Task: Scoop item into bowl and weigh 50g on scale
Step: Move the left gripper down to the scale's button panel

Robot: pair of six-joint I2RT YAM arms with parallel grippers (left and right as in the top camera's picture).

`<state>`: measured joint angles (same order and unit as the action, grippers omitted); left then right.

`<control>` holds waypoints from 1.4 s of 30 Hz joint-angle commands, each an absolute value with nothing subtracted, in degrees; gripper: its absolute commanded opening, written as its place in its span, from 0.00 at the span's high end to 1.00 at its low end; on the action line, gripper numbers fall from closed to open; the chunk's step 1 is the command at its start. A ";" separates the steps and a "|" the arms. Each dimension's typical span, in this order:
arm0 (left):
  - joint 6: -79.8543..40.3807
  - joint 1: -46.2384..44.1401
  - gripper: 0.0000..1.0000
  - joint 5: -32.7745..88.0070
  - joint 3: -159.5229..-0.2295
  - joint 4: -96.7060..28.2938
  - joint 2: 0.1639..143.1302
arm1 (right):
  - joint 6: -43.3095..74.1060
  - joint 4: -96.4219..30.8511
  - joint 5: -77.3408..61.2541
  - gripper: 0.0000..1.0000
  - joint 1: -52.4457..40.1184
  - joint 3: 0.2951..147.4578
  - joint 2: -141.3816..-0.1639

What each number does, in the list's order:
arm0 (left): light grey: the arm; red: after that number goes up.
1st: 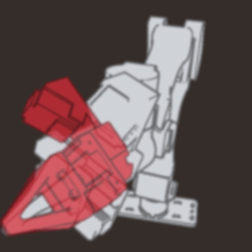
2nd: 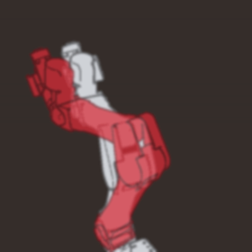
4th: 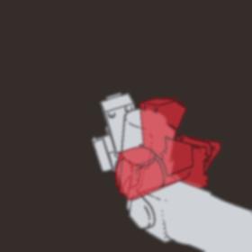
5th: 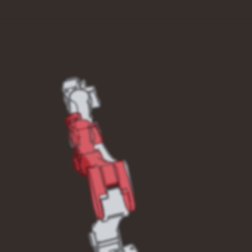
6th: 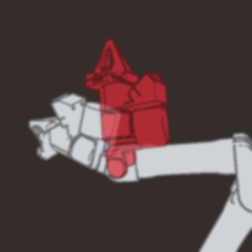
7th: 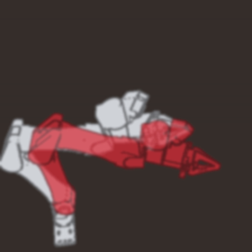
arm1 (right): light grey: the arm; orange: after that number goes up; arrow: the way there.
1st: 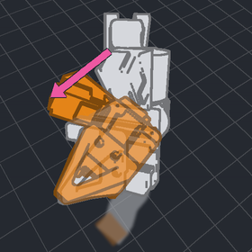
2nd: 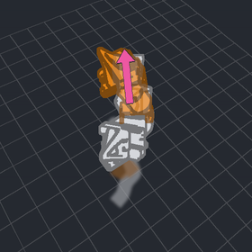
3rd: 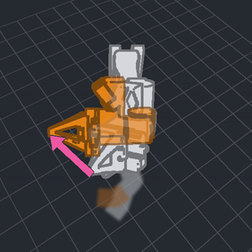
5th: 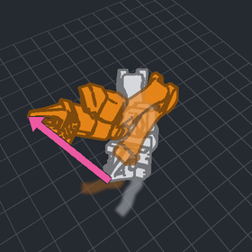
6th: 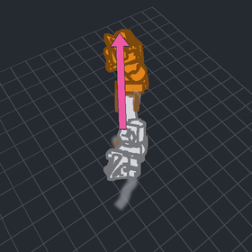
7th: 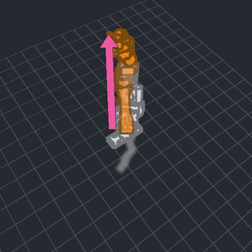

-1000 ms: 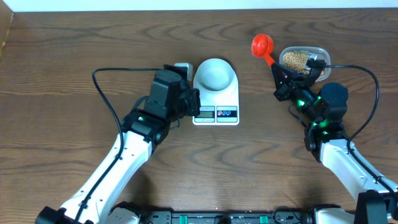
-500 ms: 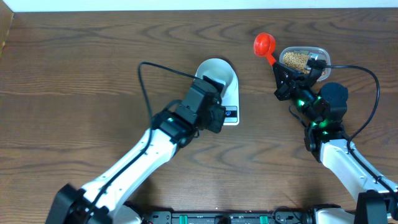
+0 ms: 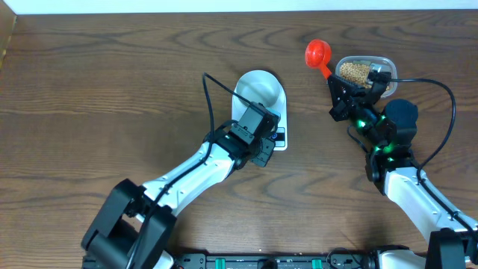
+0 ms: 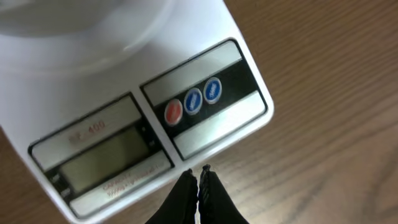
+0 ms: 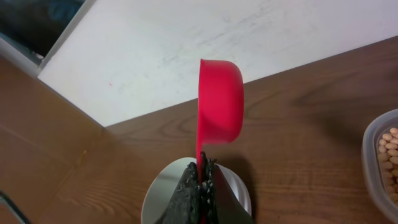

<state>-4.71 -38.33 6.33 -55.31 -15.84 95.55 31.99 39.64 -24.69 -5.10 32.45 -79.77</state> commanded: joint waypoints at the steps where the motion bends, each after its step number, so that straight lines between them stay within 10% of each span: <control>1: -1.13 -38.28 0.93 4.84 -56.49 -13.93 97.91 | 30.98 39.59 -24.34 0.99 -4.91 33.39 -79.72; 42: 7.99 -36.67 0.93 5.10 -56.45 -4.86 103.68 | 29.89 37.93 -24.51 0.99 -4.91 33.39 -79.72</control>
